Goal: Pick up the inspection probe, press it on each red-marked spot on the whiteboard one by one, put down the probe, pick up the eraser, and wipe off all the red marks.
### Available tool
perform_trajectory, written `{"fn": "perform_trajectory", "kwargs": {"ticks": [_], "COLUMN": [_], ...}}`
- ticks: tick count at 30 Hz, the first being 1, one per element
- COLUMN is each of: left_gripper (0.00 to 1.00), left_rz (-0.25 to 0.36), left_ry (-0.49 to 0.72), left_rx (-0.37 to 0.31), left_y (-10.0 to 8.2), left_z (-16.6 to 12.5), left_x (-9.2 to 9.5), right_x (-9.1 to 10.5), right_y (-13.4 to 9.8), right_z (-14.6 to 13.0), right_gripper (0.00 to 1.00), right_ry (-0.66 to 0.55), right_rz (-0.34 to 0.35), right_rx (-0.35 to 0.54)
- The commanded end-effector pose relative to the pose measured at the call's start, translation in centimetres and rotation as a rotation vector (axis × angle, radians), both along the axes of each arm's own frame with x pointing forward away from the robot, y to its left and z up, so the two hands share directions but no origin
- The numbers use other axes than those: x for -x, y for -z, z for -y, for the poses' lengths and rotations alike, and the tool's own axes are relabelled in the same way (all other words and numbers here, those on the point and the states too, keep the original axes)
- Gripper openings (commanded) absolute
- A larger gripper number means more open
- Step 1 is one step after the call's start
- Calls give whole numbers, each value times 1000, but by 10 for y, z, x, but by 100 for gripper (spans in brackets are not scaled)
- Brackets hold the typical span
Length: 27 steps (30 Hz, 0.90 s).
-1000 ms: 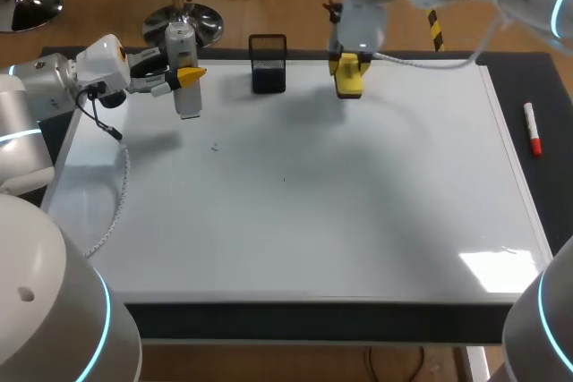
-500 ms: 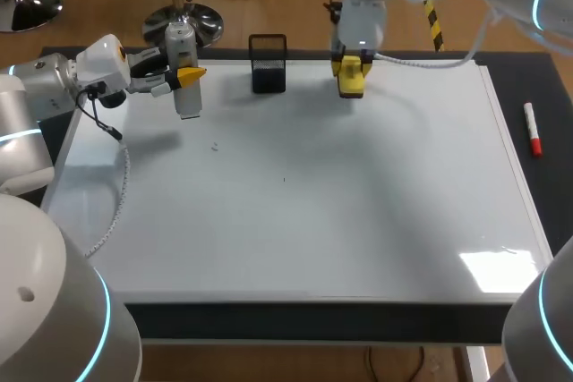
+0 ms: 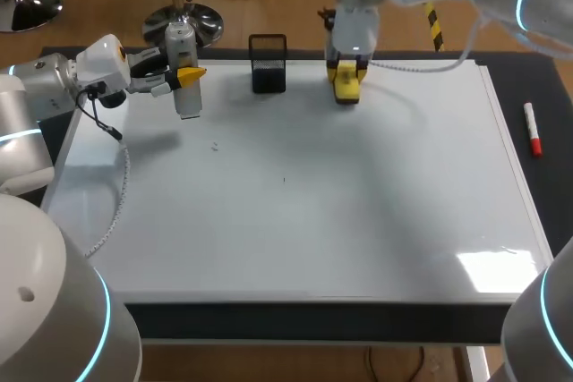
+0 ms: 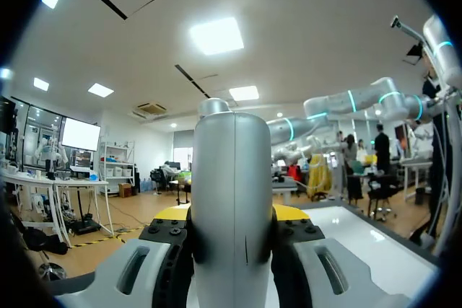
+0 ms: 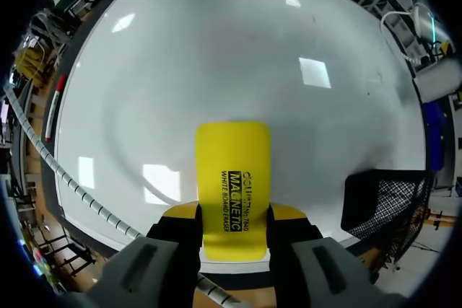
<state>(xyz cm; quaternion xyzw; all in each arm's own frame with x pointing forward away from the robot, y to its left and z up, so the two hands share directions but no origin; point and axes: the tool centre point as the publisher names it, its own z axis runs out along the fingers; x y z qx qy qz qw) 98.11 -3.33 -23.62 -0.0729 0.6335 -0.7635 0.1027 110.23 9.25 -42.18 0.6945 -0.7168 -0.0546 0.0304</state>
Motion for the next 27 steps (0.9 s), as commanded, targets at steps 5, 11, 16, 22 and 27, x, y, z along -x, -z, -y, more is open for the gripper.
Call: {"fn": "perform_trajectory", "kwargs": {"ticks": [5,11,16,22,27], "left_gripper": [0,0,0,0,0], "left_rz": [2,2,2,2,2], "left_ry": [0,0,0,0,0], "left_rx": [1,1,1,1,1], "left_y": [0,0,0,0,0], "left_z": [0,0,0,0,0], "left_x": [0,0,0,0,0], "right_x": [3,7,12,18,22], "right_y": [-1,-3,-7,-17,-32], "right_z": [0,0,-1,2,9], "right_gripper": [0,100,100,100,100], "right_ry": [4,14,15,36,85], "right_rz": [20,31,40,56,69], "right_rx": [13,17,17,12,-24]}}
